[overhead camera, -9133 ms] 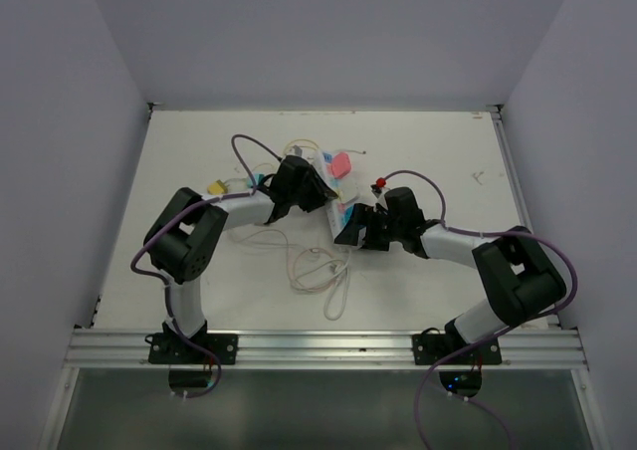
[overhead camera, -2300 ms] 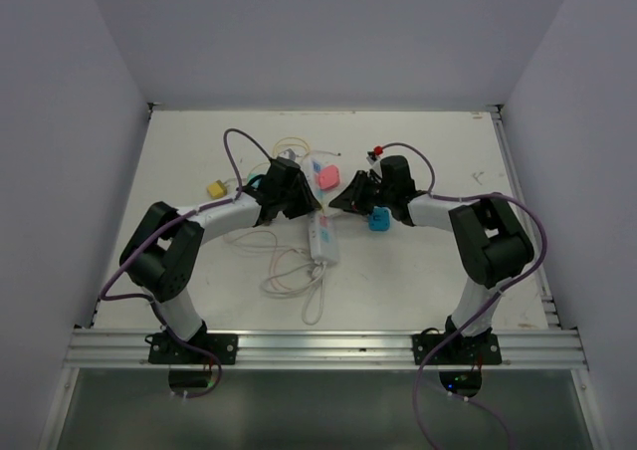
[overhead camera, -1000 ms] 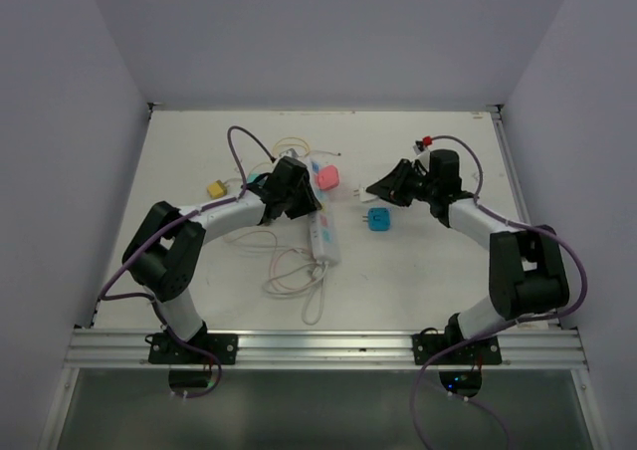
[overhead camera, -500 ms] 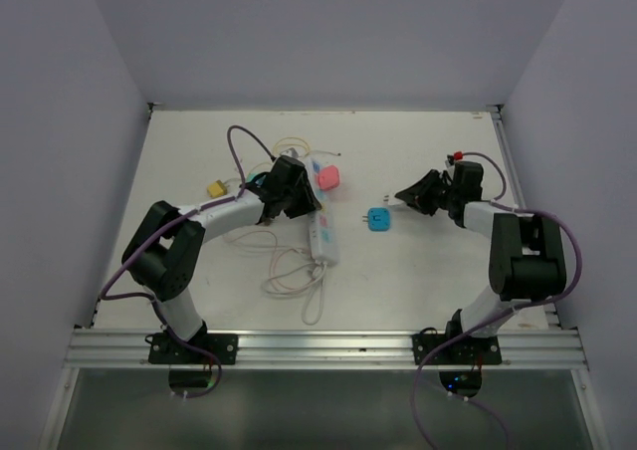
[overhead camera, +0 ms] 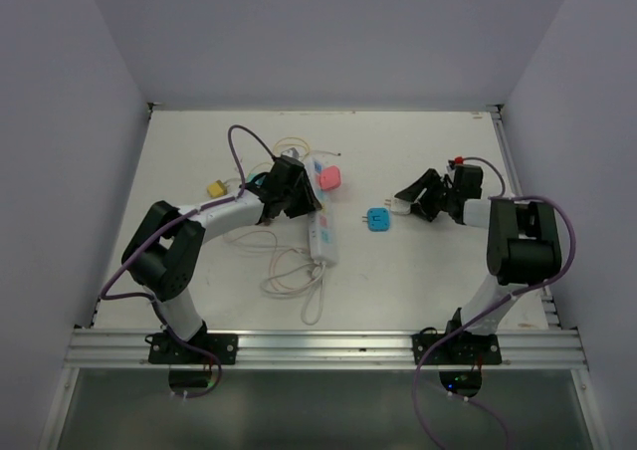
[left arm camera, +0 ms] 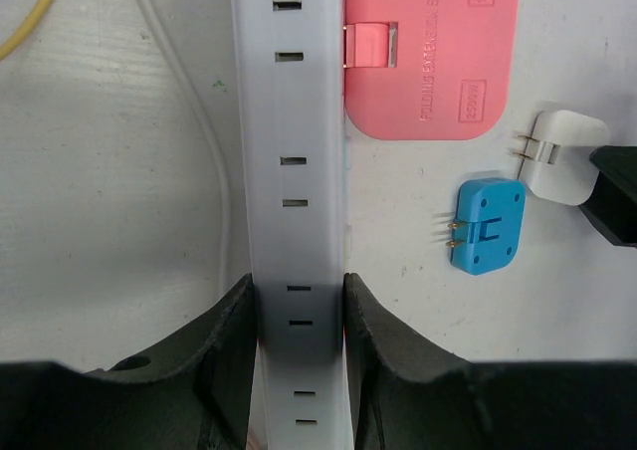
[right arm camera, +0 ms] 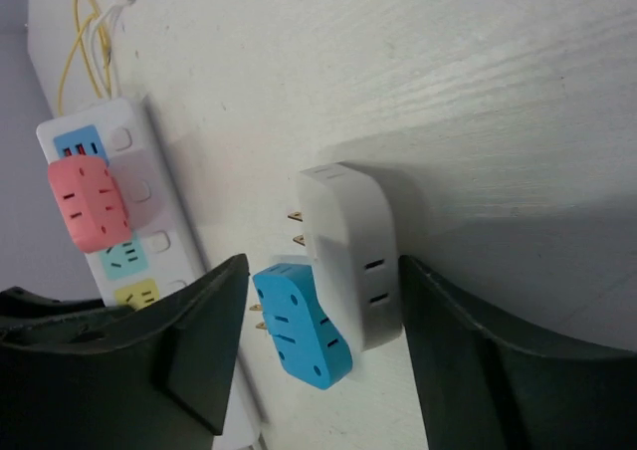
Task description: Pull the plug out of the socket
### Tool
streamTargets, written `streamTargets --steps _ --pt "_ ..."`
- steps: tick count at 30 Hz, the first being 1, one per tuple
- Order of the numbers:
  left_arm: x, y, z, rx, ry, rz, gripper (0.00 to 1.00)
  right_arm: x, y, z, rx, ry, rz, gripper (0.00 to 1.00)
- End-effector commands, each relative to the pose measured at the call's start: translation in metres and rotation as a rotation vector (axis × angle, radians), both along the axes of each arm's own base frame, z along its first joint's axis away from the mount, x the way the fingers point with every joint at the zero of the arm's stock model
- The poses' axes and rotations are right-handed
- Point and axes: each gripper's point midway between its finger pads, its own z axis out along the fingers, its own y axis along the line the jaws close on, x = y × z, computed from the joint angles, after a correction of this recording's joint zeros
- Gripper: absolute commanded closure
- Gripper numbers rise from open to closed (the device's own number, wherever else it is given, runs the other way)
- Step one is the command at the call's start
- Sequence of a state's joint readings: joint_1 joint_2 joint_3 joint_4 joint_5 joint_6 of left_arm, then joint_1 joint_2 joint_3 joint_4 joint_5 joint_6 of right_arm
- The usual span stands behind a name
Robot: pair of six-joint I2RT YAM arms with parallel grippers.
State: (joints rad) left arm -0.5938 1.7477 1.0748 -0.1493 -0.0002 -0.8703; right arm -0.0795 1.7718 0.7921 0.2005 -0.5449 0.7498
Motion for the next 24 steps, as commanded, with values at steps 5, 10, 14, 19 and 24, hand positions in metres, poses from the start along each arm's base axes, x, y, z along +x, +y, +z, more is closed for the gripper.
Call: streamTargets --steps 5,10,14,19,24 --pt "-0.024 0.016 -0.029 0.085 0.088 -0.055 1.0 -0.011 -0.027 0.01 -0.162 -0.007 -0.051 0.14" --pt "-0.025 0.016 -0.028 0.086 0.083 -0.06 1.0 -0.017 -0.043 0.031 -0.251 -0.008 -0.099 0.13" --pt "-0.025 0.017 -0.028 0.094 0.084 -0.058 1.0 -0.015 -0.044 0.063 -0.261 -0.098 -0.117 0.13" --pt "-0.025 0.017 -0.028 0.093 0.084 -0.06 1.0 -0.001 0.004 0.098 -0.119 -0.215 0.013 0.14" --pt "-0.025 0.016 -0.027 0.089 0.085 -0.063 1.0 0.012 0.068 0.113 -0.052 -0.268 0.143 0.14"
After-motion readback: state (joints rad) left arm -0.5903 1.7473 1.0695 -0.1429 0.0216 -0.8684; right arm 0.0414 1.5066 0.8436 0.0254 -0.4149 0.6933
